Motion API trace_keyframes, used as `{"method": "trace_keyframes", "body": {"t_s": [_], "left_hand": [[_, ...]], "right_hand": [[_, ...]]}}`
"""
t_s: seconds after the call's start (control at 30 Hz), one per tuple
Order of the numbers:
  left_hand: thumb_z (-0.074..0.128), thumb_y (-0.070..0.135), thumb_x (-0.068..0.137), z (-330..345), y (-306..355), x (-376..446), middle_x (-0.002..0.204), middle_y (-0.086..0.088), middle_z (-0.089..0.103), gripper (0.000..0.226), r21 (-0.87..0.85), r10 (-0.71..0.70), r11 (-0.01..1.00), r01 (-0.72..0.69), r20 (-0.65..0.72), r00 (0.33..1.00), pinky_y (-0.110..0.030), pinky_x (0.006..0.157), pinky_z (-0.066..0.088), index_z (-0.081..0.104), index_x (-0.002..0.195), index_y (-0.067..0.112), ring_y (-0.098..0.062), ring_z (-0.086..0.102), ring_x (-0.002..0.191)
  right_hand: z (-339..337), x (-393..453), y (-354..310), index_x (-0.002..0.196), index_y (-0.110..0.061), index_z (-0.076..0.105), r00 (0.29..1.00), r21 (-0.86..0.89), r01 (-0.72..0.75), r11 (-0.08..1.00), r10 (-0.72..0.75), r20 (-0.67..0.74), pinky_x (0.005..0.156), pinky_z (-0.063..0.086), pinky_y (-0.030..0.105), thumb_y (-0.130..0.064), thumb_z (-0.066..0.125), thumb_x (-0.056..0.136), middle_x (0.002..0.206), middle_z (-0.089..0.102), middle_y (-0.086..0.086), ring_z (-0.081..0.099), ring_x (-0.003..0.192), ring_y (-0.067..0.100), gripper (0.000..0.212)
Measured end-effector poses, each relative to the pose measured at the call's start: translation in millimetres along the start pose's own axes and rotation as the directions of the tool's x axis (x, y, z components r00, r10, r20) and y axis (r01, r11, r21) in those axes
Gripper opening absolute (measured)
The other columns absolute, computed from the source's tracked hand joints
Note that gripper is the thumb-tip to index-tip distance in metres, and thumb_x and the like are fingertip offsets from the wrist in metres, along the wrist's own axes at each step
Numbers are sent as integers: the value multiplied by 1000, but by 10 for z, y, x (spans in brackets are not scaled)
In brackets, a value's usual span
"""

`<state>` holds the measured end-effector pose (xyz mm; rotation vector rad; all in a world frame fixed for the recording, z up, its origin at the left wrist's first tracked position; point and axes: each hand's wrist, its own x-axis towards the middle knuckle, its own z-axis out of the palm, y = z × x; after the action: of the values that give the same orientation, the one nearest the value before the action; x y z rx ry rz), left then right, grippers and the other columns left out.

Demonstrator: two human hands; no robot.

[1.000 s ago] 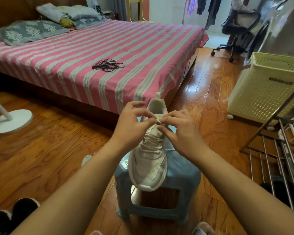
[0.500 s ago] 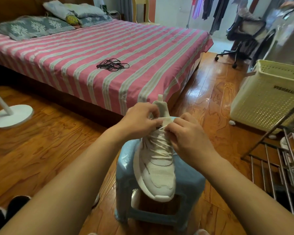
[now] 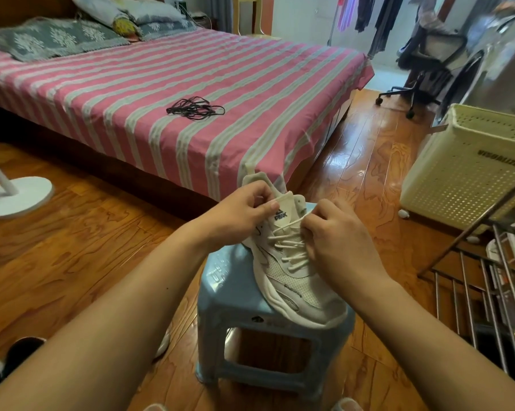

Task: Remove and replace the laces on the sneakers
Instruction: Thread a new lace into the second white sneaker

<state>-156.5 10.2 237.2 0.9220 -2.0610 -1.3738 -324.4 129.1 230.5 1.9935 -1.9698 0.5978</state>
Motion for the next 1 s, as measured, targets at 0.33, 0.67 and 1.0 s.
{"method": "trace_keyframes", "body": {"t_s": [0.33, 0.67, 1.0], "left_hand": [[60, 11, 100, 149, 38, 9, 94, -14, 64, 8, -44, -7, 999, 2, -122, 992, -30, 65, 49, 57, 103, 17, -15, 60, 69], [68, 9, 93, 151, 69, 19, 103, -9, 64, 5, -67, -50, 997, 38, -194, 980, -33, 65, 53, 64, 95, 11, -16, 65, 66], [62, 6, 81, 121, 169, -108, 82, -22, 65, 20, -188, -44, 982, 30, -70, 997, -41, 72, 50, 59, 101, 5, -26, 63, 76]], "right_hand": [[45, 45, -24, 79, -17, 71, 992, 16, 105, 994, -104, -66, 61, 41, 32, -18, 72, 84, 80, 59, -2, 49, 78, 22, 5], [59, 24, -95, 99, -15, 69, 980, 170, 194, 966, -182, -82, 66, 47, 41, -24, 63, 93, 83, 63, 1, 55, 79, 26, 12], [-59, 156, -417, 92, -8, 74, 966, 485, 185, 855, -66, -251, 73, 50, 26, -8, 72, 88, 95, 63, 1, 59, 84, 14, 4]]}}
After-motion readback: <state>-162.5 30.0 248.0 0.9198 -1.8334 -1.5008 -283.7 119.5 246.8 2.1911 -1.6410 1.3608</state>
